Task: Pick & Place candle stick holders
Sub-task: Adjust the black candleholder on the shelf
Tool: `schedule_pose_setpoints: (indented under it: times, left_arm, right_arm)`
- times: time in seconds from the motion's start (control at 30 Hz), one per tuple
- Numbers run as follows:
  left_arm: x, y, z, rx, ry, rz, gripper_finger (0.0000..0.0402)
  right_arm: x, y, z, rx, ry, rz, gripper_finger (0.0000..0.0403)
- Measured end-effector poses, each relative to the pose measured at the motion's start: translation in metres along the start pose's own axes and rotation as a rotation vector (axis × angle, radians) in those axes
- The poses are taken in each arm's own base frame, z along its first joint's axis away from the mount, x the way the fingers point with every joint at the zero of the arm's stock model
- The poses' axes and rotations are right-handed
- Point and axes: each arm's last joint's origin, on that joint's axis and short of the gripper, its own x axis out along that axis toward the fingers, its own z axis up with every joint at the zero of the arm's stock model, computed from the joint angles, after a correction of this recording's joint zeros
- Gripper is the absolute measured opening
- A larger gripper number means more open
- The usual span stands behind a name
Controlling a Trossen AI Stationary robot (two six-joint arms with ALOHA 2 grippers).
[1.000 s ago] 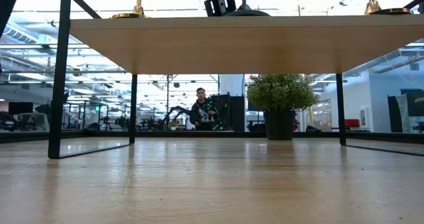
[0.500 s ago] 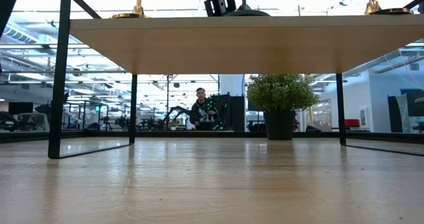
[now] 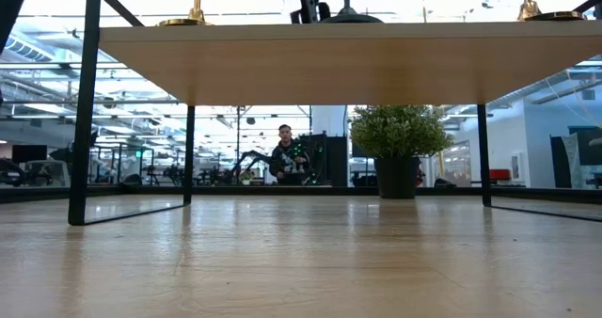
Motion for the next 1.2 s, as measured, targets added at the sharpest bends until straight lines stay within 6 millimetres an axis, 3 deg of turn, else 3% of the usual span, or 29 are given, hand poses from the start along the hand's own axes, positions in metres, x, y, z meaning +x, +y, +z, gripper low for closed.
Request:
schedule_pose_setpoints:
  times: [0.2, 0.47, 1.2]
  left_arm:
    - [0.001, 0.012, -0.004, -0.025, 0.024, 0.034, 0.0]
    - [0.027, 0.034, -0.013, -0.07, 0.1, -0.005, 0.0]
    - [0.036, 0.025, -0.017, -0.064, 0.131, -0.037, 0.0]
  right_arm:
    - [0.0, 0.0, 0.0, -0.001, 0.0, 0.0, 0.0]
    - [0.0, 0.0, 0.0, -0.004, 0.001, -0.001, 0.0]
    - [-0.001, -0.003, 0.003, 0.002, 0.0, -0.004, 0.0]
